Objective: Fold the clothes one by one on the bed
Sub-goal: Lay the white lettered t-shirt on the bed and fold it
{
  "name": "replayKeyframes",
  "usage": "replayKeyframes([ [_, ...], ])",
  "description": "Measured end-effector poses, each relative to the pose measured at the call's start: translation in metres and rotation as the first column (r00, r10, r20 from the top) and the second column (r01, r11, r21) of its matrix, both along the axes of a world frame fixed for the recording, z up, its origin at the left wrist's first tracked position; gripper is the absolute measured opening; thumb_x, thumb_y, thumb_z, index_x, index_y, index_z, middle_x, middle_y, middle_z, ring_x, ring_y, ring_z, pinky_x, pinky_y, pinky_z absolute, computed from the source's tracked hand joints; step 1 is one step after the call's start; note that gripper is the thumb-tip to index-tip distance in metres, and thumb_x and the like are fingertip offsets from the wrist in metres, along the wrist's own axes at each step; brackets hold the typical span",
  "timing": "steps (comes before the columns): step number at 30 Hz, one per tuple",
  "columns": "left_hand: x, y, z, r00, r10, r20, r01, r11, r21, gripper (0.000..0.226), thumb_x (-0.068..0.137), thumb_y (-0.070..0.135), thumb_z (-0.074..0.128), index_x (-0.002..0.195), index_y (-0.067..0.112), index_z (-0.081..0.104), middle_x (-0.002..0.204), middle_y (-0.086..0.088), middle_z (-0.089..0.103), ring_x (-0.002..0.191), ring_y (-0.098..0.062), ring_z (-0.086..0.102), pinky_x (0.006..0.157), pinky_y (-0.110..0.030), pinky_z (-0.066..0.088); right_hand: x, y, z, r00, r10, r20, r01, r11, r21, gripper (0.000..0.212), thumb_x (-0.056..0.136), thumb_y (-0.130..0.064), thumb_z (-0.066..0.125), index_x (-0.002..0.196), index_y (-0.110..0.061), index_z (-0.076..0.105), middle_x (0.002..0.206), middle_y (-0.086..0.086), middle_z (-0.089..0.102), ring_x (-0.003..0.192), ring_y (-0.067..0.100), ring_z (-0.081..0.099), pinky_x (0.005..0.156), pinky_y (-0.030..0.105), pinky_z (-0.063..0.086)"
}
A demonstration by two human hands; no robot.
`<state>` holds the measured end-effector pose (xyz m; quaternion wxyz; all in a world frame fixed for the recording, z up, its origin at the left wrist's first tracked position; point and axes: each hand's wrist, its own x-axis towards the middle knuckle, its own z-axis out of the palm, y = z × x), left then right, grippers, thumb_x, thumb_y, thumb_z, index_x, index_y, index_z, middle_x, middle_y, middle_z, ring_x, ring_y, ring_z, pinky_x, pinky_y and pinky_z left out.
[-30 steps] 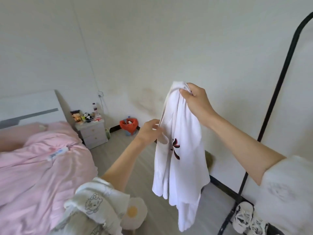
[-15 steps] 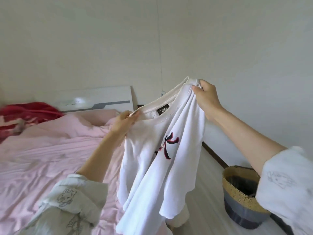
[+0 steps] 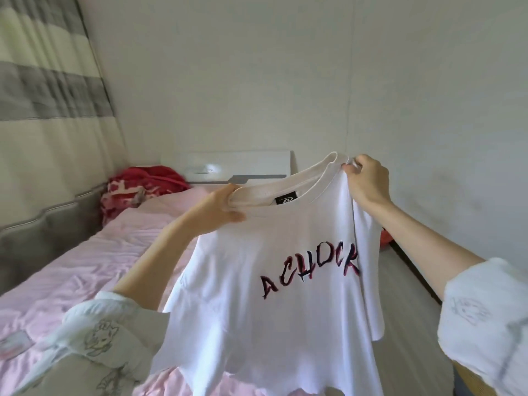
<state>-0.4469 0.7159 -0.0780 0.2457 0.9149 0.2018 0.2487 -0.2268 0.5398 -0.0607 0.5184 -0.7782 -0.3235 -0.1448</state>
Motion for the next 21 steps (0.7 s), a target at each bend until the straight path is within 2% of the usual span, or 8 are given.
replayKeyframes([
  [2, -0.002, 0.006, -0.003, 0.992, 0.125, -0.034, -0.119, 0.983, 0.141, 0.028, 0.082, 0.0, 0.063, 0.11, 0.004, 0.059, 0.092, -0.007, 0.058, 0.087, -0.023, 0.055, 0.065, -0.024, 0.032, -0.002, 0.002, -0.003, 0.996, -0.021, 0.091, 0.025, 0.999, -0.046, 0.029, 0.096, -0.018, 0.044, 0.067, -0.016, 0.039, 0.082, 0.006, 0.048, 0.082, 0.029, 0.044, 0.064, 0.03, 0.026],
  [4, -0.004, 0.011, -0.007, 0.963, 0.259, 0.074, -0.268, 0.945, 0.185, 0.016, 0.084, 0.0, 0.06, 0.1, -0.003, 0.063, 0.087, -0.011, 0.053, 0.086, -0.029, 0.054, 0.061, -0.025, 0.023, -0.008, 0.003, -0.005, 0.979, -0.068, 0.194, 0.088, 0.992, -0.093, 0.02, 0.098, -0.022, 0.042, 0.088, -0.008, 0.052, 0.1, 0.015, 0.055, 0.088, 0.033, 0.051, 0.069, 0.031, 0.031],
  [6, -0.007, 0.014, -0.013, 0.909, 0.353, 0.22, -0.39, 0.908, 0.156, 0.014, 0.088, 0.001, 0.056, 0.097, -0.006, 0.064, 0.093, -0.02, 0.052, 0.091, -0.034, 0.053, 0.064, -0.024, 0.022, -0.013, 0.004, -0.004, 0.949, -0.12, 0.292, 0.164, 0.978, -0.132, 0.031, 0.099, -0.03, 0.041, 0.103, -0.002, 0.052, 0.106, 0.017, 0.059, 0.091, 0.036, 0.056, 0.066, 0.032, 0.032],
  [9, -0.019, 0.02, -0.017, 0.827, 0.426, 0.366, -0.489, 0.867, 0.096, 0.018, 0.093, 0.005, 0.049, 0.088, -0.007, 0.061, 0.096, -0.026, 0.056, 0.086, -0.037, 0.051, 0.066, -0.027, 0.025, -0.022, 0.005, 0.002, 0.911, -0.2, 0.359, 0.262, 0.956, -0.132, 0.046, 0.095, -0.046, 0.044, 0.101, -0.002, 0.051, 0.098, 0.02, 0.064, 0.087, 0.038, 0.06, 0.063, 0.033, 0.031],
  [11, -0.03, 0.026, -0.016, 0.79, 0.448, 0.42, -0.514, 0.856, 0.053, 0.029, 0.097, 0.012, 0.046, 0.07, 0.001, 0.048, 0.084, -0.026, 0.059, 0.072, -0.033, 0.046, 0.063, -0.031, 0.024, -0.032, 0.007, 0.005, 0.892, -0.235, 0.387, 0.305, 0.944, -0.13, 0.05, 0.091, -0.054, 0.044, 0.091, -0.004, 0.048, 0.089, 0.022, 0.066, 0.08, 0.039, 0.06, 0.061, 0.032, 0.031],
  [14, -0.043, 0.031, -0.012, 0.75, 0.463, 0.472, -0.502, 0.864, -0.051, 0.045, 0.099, 0.024, 0.042, 0.058, 0.012, 0.029, 0.066, -0.018, 0.053, 0.069, -0.029, 0.039, 0.062, -0.035, 0.025, -0.046, 0.011, 0.008, 0.854, -0.297, 0.428, 0.375, 0.921, -0.107, 0.054, 0.087, -0.061, 0.046, 0.08, -0.008, 0.04, 0.076, 0.022, 0.063, 0.066, 0.037, 0.053, 0.059, 0.032, 0.028],
  [17, -0.062, 0.044, -0.007, 0.732, 0.503, 0.459, -0.532, 0.843, -0.077, 0.053, 0.095, 0.041, 0.046, 0.055, 0.013, 0.028, 0.053, -0.004, 0.038, 0.066, -0.03, 0.038, 0.061, -0.035, 0.029, -0.057, 0.017, 0.006, 0.808, -0.339, 0.482, 0.437, 0.894, -0.105, 0.059, 0.084, -0.063, 0.049, 0.074, -0.006, 0.04, 0.061, 0.018, 0.052, 0.057, 0.03, 0.041, 0.055, 0.03, 0.023],
  [21, -0.085, 0.069, -0.001, 0.707, 0.533, 0.464, -0.603, 0.798, 0.003, 0.059, 0.086, 0.057, 0.051, 0.055, 0.01, 0.035, 0.054, -0.011, 0.041, 0.065, -0.036, 0.043, 0.061, -0.036, 0.033, -0.074, 0.031, -0.003, 0.785, -0.365, 0.501, 0.481, 0.869, -0.119, 0.063, 0.083, -0.065, 0.05, 0.067, -0.005, 0.038, 0.047, 0.008, 0.032, 0.053, 0.028, 0.04, 0.048, 0.027, 0.011],
])
